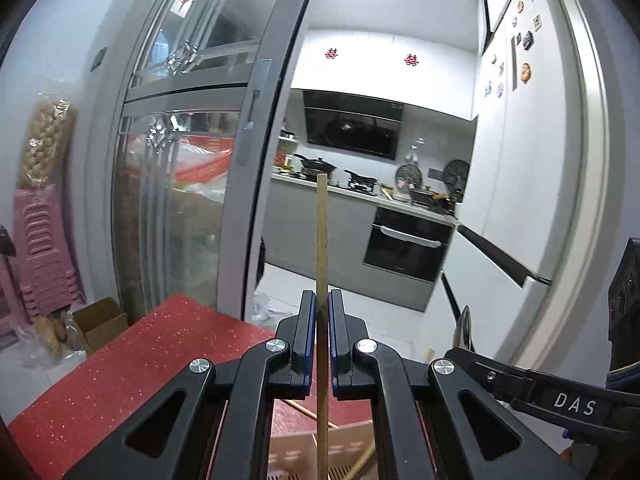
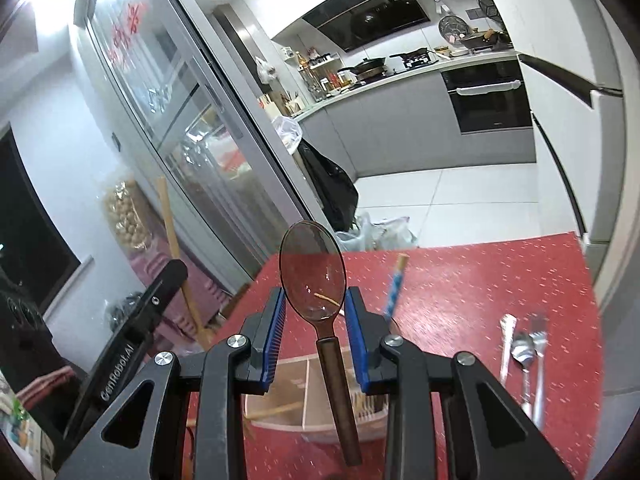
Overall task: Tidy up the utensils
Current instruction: 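Lift and carry the spoon and chopstick over the beige holder with both tools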
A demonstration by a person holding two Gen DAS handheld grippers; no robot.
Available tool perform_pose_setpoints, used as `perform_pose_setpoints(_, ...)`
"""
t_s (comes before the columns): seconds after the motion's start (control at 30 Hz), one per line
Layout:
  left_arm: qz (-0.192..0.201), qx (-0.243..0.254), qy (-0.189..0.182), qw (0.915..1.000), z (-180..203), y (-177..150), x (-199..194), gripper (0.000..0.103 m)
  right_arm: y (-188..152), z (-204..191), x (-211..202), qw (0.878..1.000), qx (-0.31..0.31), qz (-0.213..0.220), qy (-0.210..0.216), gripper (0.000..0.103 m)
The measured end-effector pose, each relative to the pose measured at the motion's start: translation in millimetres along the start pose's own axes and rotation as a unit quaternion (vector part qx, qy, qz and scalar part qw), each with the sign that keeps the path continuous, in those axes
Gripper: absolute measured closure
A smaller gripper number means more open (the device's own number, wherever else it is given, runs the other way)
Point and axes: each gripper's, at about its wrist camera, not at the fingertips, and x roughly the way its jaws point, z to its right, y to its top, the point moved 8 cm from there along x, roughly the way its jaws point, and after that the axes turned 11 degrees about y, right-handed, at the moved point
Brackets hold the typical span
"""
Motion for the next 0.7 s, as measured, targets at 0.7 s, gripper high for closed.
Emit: perform_pose_setpoints(0.7,0.033,0.077,0.043,0.9956,1.9,-48.3,25.4,0.074,-29.8,28.6,69.1,0.999,-0.039,0.02,0.012,0.07)
